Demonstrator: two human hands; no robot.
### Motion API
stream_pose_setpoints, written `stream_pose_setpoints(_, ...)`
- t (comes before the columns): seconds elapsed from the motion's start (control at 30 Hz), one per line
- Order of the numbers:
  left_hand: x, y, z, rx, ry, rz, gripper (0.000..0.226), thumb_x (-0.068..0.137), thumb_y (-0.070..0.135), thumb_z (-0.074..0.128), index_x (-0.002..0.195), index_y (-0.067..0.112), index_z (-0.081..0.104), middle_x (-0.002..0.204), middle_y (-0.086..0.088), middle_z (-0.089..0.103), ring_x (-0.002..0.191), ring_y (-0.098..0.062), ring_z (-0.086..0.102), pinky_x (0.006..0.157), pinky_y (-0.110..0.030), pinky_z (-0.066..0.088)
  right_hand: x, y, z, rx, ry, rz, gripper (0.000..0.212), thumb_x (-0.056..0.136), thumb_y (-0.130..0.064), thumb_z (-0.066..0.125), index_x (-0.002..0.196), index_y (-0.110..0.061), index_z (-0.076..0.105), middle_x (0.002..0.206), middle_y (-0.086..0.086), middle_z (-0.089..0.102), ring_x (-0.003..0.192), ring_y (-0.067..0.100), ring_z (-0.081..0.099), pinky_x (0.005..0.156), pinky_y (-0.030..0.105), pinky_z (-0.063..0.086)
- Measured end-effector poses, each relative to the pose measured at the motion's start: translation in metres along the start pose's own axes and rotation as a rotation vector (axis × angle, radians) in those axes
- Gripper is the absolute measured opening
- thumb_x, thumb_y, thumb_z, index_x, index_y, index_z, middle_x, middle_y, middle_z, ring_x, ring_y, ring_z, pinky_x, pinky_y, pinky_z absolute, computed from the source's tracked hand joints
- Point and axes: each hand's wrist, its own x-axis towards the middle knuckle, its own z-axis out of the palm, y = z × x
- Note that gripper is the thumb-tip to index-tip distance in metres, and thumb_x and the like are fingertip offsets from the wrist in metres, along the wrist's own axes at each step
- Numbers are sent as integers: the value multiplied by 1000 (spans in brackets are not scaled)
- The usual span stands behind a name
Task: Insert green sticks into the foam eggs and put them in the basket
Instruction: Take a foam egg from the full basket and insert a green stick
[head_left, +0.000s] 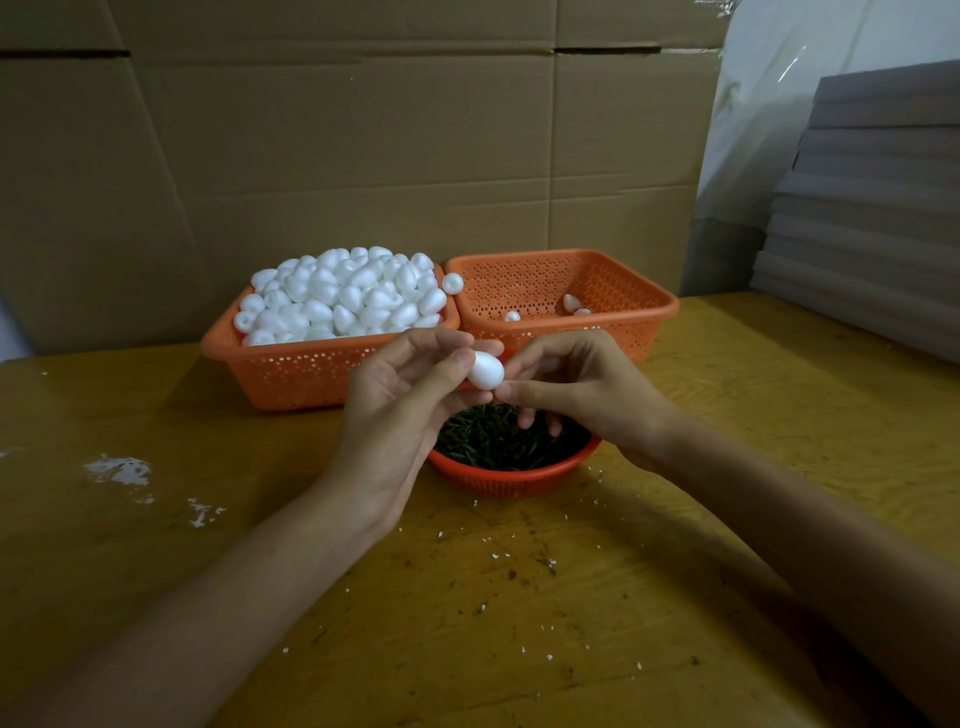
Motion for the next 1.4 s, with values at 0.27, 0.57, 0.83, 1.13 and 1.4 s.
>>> stream_pose_setpoints(0.27, 1, -3, -3, 29, 18, -15, 14, 97, 4, 62, 101, 4, 75, 115, -17, 76, 108, -23, 73, 81, -26, 59, 1, 4, 0, 0, 22, -12, 16, 88, -13, 81, 100, -4, 76, 83, 11, 76, 64, 17, 68, 50, 21, 50)
stream_pose_setpoints(0.57, 2, -1, -3, -14, 12, -12, 28, 87, 16, 69, 113, 8, 73, 112, -17, 77, 107, -24, 73, 83, -27, 60, 1, 4, -1, 3, 23, -24, 16, 86, -11, 82, 98, -3, 75, 84, 13, 76, 64, 17, 68, 50, 21, 50)
stream_pose_setpoints(0.83, 2, -1, -4, -20, -20, -8, 19, 91, 9, 66, 109, 6, 69, 113, -17, 77, 113, -25, 73, 89, -27, 58, 0, 2, 0, 1, 30, -28, 21, 83, -13, 83, 97, 0, 73, 84, 11, 77, 63, 22, 66, 50, 23, 49)
stream_pose_setpoints(1.13, 4, -3, -5, -44, -26, -13, 23, 95, 6, 61, 118, 4, 67, 120, -18, 75, 117, -27, 72, 90, -29, 59, 0, 6, -2, -15, 20, -17, 17, 91, -11, 78, 104, 0, 75, 85, 2, 79, 62, 16, 68, 51, 20, 49)
stream_pose_setpoints(1.4, 4, -3, -6, -39, -23, -11, 26, 93, 6, 65, 119, 5, 66, 121, -16, 76, 117, -27, 72, 89, -29, 59, 3, 5, -3, -70, -54, -18, 16, 97, -15, 73, 109, -7, 78, 102, 6, 81, 67, 19, 72, 51, 21, 51)
